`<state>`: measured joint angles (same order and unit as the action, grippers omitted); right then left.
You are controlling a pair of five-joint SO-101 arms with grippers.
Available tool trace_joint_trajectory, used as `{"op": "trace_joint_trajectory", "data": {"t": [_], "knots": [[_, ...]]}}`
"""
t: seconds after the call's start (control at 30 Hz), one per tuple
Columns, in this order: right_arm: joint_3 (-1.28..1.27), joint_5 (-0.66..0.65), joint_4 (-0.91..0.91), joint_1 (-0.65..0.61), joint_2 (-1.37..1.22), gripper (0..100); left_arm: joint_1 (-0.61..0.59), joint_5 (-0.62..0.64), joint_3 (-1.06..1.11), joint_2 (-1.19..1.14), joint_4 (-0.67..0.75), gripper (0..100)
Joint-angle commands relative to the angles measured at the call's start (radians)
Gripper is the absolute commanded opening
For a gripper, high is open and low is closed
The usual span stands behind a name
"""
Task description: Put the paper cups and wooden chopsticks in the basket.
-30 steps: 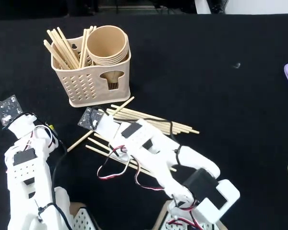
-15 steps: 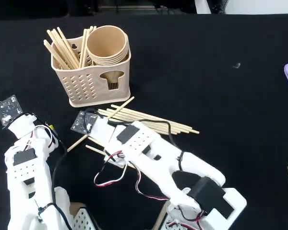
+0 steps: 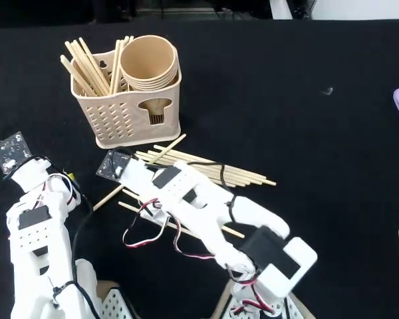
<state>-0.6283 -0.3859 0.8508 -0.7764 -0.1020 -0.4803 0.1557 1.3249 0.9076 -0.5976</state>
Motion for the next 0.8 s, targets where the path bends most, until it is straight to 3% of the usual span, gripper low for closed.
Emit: {"op": "trace_joint_trajectory", "data": {"t": [0.0,0.07,0.13,0.4,0.6,0.77], "knots": [[0.044,0.006,0.005,0.026,-0.016,11.3,0.007,0.005,-0.004,0.018,0.012,16],[0.042,0.006,0.006,0.028,-0.016,0.2,0.007,0.005,-0.004,0.018,0.012,16],[0.041,0.006,0.009,0.032,-0.015,3.8,0.007,0.005,-0.004,0.018,0.012,16],[0.065,-0.051,0.141,0.074,0.082,1.0,0.005,0.005,-0.002,0.018,0.012,16],[0.07,-0.049,0.267,0.068,0.32,1.0,0.005,0.005,-0.002,0.018,0.012,16],[0.074,-0.043,0.265,0.074,0.55,1.1,0.005,0.005,-0.002,0.018,0.012,16]]}}
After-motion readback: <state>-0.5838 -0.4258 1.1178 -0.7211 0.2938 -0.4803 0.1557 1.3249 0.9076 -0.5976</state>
